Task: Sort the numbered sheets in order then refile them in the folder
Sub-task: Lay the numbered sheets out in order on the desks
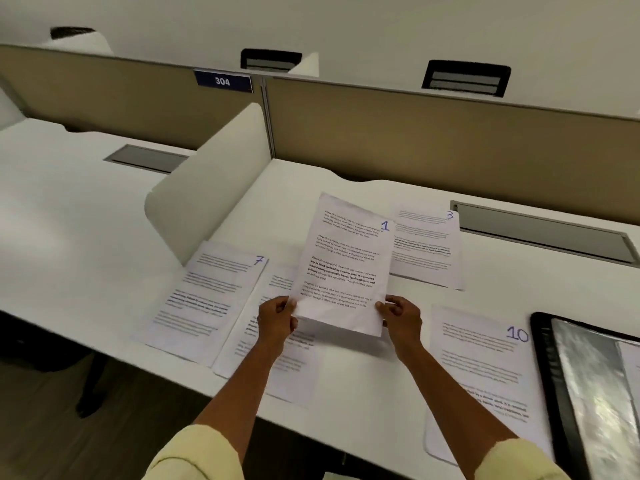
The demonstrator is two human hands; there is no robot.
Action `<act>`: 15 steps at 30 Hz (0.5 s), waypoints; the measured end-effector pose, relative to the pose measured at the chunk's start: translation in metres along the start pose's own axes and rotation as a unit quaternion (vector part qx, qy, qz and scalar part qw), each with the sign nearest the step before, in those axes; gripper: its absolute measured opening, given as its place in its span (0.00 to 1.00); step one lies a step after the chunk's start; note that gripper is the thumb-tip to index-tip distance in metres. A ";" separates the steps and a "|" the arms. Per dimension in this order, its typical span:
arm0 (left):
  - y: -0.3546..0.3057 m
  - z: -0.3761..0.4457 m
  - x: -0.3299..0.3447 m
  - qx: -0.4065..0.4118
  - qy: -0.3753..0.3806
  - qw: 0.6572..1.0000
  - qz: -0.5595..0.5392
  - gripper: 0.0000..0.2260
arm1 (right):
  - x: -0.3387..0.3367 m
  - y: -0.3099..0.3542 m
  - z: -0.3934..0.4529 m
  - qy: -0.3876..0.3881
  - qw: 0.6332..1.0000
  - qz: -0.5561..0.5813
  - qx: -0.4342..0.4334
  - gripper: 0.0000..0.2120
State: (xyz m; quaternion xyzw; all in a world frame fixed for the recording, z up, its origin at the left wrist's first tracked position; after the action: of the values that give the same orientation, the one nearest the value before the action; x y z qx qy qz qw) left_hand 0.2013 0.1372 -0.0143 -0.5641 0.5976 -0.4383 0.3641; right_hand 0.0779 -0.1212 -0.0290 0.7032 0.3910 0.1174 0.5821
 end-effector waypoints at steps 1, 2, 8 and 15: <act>-0.006 0.011 -0.002 0.003 -0.003 1.000 0.012 0.05 | 0.009 0.006 0.007 0.004 1.000 -0.003 -0.002 0.11; -0.012 0.022 -0.005 0.005 -0.007 1.000 0.020 0.05 | 0.017 0.011 0.013 0.008 1.000 -0.007 -0.006 0.10; -0.044 0.078 -0.019 0.007 -0.049 0.998 0.024 0.02 | 0.062 0.036 0.052 0.035 0.999 -0.015 0.007 0.08; -0.068 0.130 -0.044 0.034 -0.092 0.994 0.057 0.03 | 0.110 0.056 0.083 0.069 0.997 -0.036 0.012 0.07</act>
State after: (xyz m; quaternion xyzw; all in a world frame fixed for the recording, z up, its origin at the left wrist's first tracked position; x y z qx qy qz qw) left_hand 0.3509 0.1671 0.0012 -0.5542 0.5779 -0.3829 0.4607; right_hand 0.2260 -0.1066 -0.0339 0.6856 0.4568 0.1402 0.5491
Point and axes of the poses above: each hand's wrist, its own z-axis towards the middle knuckle, its own x-axis out of the palm, y = z × x, the point moved 5 cm from there along z, towards the middle knuckle, and after that the axes turned 9 degrees about -z, right-handed, at the moved point
